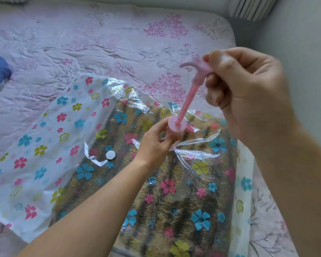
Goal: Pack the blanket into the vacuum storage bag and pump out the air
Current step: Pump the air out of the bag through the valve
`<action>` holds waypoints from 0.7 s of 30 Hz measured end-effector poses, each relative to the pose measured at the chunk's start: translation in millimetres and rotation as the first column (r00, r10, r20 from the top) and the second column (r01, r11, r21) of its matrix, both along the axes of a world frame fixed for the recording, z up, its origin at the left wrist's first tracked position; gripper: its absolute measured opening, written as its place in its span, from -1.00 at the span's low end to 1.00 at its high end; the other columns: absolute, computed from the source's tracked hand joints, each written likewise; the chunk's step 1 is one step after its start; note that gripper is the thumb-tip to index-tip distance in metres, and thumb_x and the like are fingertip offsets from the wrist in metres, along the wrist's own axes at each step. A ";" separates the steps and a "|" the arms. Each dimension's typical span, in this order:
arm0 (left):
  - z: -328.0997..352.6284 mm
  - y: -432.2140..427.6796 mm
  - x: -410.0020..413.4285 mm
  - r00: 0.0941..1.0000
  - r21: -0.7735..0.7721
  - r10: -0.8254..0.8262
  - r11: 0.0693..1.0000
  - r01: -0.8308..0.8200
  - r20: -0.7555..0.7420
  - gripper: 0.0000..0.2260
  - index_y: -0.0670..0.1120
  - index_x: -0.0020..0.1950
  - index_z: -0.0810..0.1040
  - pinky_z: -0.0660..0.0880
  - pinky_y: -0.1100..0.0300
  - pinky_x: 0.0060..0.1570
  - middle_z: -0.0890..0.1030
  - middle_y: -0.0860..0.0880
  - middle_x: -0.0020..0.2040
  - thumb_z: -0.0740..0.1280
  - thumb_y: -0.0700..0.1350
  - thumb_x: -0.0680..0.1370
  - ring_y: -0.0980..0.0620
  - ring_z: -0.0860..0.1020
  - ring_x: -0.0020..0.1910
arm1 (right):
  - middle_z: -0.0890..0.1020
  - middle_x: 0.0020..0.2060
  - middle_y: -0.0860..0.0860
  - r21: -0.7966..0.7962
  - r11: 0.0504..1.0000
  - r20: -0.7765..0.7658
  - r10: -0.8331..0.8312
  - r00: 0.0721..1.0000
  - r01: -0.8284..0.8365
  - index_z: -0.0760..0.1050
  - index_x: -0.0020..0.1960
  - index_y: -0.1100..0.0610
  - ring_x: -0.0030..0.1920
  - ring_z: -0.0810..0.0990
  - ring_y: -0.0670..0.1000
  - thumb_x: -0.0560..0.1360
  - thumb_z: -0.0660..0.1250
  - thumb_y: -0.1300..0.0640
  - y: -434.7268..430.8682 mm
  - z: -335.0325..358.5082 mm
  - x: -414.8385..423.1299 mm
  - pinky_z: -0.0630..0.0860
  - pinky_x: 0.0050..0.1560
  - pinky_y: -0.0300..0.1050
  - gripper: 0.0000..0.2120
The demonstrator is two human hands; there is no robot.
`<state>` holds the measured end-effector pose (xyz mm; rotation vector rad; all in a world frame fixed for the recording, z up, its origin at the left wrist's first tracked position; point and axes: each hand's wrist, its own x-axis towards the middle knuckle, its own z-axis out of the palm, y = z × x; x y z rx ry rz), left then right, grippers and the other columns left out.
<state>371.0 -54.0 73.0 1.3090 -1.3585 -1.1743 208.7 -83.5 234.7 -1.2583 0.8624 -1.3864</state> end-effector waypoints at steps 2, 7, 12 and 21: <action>0.3 -0.8 -0.6 1.000 -0.001 0.002 1.000 -0.002 0.007 -0.62 0.03 0.39 0.60 0.46 0.55 0.01 0.68 0.11 0.24 0.46 -0.22 0.59 0.36 0.64 0.07 | 0.63 -0.43 0.04 0.015 1.000 0.027 0.002 1.000 -0.002 0.67 -0.18 0.16 -0.55 0.46 -0.04 0.54 0.43 0.18 -1.4 -6.6 2.1 0.40 -0.49 -0.23 -0.86; -1.5 -0.2 1.0 1.000 0.000 0.018 1.000 -0.018 -0.012 -0.71 0.01 0.31 0.64 0.50 0.47 -0.01 0.73 0.10 0.11 0.47 -0.18 0.59 0.23 0.67 0.09 | 0.61 -0.42 0.02 0.392 0.918 -0.250 0.047 0.967 0.056 0.60 -0.14 0.26 -0.51 0.48 -0.06 0.60 0.36 0.22 11.4 -76.4 18.1 0.45 -0.43 -0.14 -0.83; 0.4 1.9 1.4 1.000 -0.001 0.010 1.000 -0.010 -0.010 -0.65 0.02 0.33 0.63 0.47 0.52 0.02 0.71 0.12 0.18 0.48 -0.23 0.57 0.31 0.64 0.11 | 0.64 -0.42 0.02 0.314 0.949 -0.256 0.046 0.966 0.038 0.63 -0.17 0.24 -0.51 0.49 -0.08 0.59 0.39 0.21 10.5 -56.0 13.1 0.46 -0.45 -0.21 -0.82; 0.7 -0.3 -0.1 1.000 -0.023 0.008 1.000 -0.008 0.002 -0.62 -0.02 0.37 0.61 0.45 0.54 0.02 0.70 0.10 0.20 0.47 -0.25 0.57 0.36 0.63 0.08 | 0.61 -0.43 0.03 0.163 0.987 -0.038 -0.010 0.999 0.016 0.64 -0.17 0.18 -0.54 0.46 -0.06 0.58 0.39 0.22 10.6 -32.8 15.9 0.42 -0.50 -0.23 -0.84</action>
